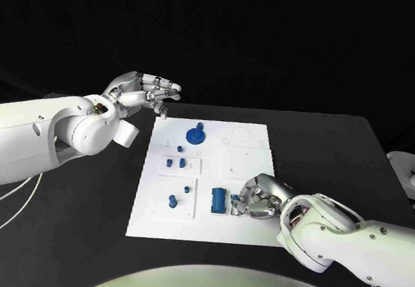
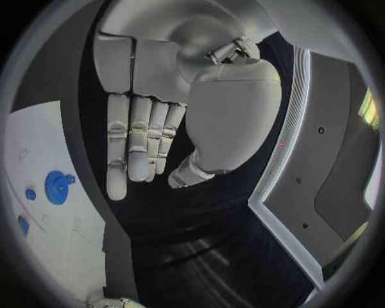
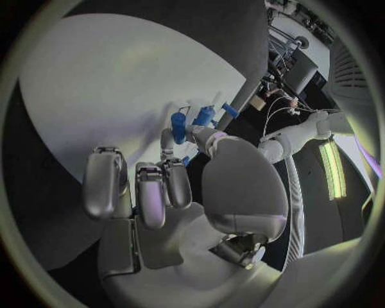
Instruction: Assemble the parts on the task board
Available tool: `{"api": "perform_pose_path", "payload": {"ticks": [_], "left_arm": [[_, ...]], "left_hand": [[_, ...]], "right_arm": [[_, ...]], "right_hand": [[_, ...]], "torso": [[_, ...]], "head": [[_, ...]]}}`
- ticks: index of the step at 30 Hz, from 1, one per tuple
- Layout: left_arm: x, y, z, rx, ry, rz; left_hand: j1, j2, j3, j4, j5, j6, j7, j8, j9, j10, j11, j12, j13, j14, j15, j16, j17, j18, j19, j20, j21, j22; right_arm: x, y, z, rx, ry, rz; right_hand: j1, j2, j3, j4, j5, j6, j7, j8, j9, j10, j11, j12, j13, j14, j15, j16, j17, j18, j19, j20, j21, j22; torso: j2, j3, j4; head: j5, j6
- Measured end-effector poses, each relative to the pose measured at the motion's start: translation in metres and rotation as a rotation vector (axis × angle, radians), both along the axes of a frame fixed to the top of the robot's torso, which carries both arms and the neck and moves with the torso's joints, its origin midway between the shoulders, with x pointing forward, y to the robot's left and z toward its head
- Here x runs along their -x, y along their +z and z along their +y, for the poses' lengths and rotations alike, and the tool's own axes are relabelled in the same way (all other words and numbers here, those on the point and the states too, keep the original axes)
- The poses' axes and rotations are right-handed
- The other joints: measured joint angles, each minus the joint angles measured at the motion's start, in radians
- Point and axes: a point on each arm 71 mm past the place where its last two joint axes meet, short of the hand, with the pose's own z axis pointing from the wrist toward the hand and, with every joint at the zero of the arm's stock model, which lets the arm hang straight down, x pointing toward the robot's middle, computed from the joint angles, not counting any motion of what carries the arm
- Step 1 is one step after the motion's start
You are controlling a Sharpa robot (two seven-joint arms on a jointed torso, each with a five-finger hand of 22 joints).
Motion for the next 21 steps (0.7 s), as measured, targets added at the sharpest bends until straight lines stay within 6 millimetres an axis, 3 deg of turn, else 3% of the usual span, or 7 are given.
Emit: {"api": "perform_pose_path", "payload": {"ticks": [4,5,9,20,21], "left_arm": [[0.0001,0.0000,0.0001,-0.001,0.000,0.000],[0.0001,0.0000,0.0001,-0.001,0.000,0.000],[0.0002,0.0001,0.0003,-0.001,0.000,-0.001],[0.0003,0.0001,0.0007,-0.002,0.000,0.000],[0.0003,0.0001,0.0007,-0.002,0.000,0.000]], "left_hand": [[0.000,0.000,0.000,0.000,0.000,0.000,0.000,0.000,0.000,-0.002,-0.002,0.000,0.000,0.000,0.000,0.000,0.000,0.000,0.000,0.000,0.000,0.000],[0.000,0.000,0.000,0.000,0.000,0.000,0.000,0.000,0.000,-0.004,-0.004,0.000,0.001,0.000,0.000,0.000,0.000,0.000,0.000,0.000,0.000,0.000],[0.000,0.000,0.000,0.000,0.000,0.000,0.000,0.000,0.000,-0.004,-0.004,0.000,0.001,0.000,0.000,0.000,0.000,0.000,0.000,0.000,0.000,0.000],[0.000,0.000,0.000,0.000,0.000,0.000,0.000,0.000,0.000,-0.004,-0.004,0.000,0.001,0.000,0.000,0.000,0.000,0.000,0.000,0.000,0.000,0.000],[0.000,0.000,0.000,0.000,0.000,0.000,0.000,0.000,0.000,-0.004,-0.004,0.000,0.001,0.000,0.000,0.000,0.000,0.000,0.000,0.000,0.000,0.000]], "right_arm": [[-0.0002,-0.0006,0.0005,0.007,0.002,0.001],[-0.0003,-0.0007,0.0005,0.010,0.002,0.001],[-0.0003,-0.0008,0.0012,0.016,0.006,0.000],[-0.0001,-0.0002,0.0036,0.024,0.019,-0.006],[0.0000,-0.0002,0.0036,0.024,0.020,-0.006]], "right_hand": [[-0.018,0.006,-0.010,0.010,-0.017,0.005,-0.005,0.000,0.000,0.000,0.000,0.007,0.000,0.000,0.000,0.000,0.000,0.000,0.000,0.000,0.000,0.000],[-0.025,0.004,-0.014,0.014,-0.025,0.017,-0.016,0.000,0.000,0.000,0.000,0.009,0.000,0.000,0.000,0.000,0.000,0.000,0.000,0.000,0.001,0.000],[-0.035,0.003,-0.023,0.023,-0.042,0.031,-0.023,0.000,-0.002,0.000,0.000,0.009,0.000,0.000,0.000,0.000,0.000,0.000,0.000,0.000,0.005,0.000],[-0.066,0.008,-0.049,0.056,-0.091,0.035,-0.028,0.008,-0.007,0.000,0.000,0.009,0.000,0.000,0.000,0.000,0.000,0.000,0.000,0.000,0.005,0.000],[-0.081,0.004,-0.057,0.066,-0.111,0.038,-0.026,0.008,-0.010,0.000,0.000,0.009,0.000,0.000,0.000,0.000,0.000,0.000,0.000,0.000,0.005,0.000]], "torso": [[0.000,0.0000,0.0001],[0.000,0.0000,0.0000],[0.000,0.0000,-0.0001],[0.000,0.0004,-0.0007],[0.000,0.0004,-0.0007]], "head": [[-0.001,0.000],[-0.001,0.000],[-0.001,0.000],[0.000,0.000],[0.000,0.000]]}}
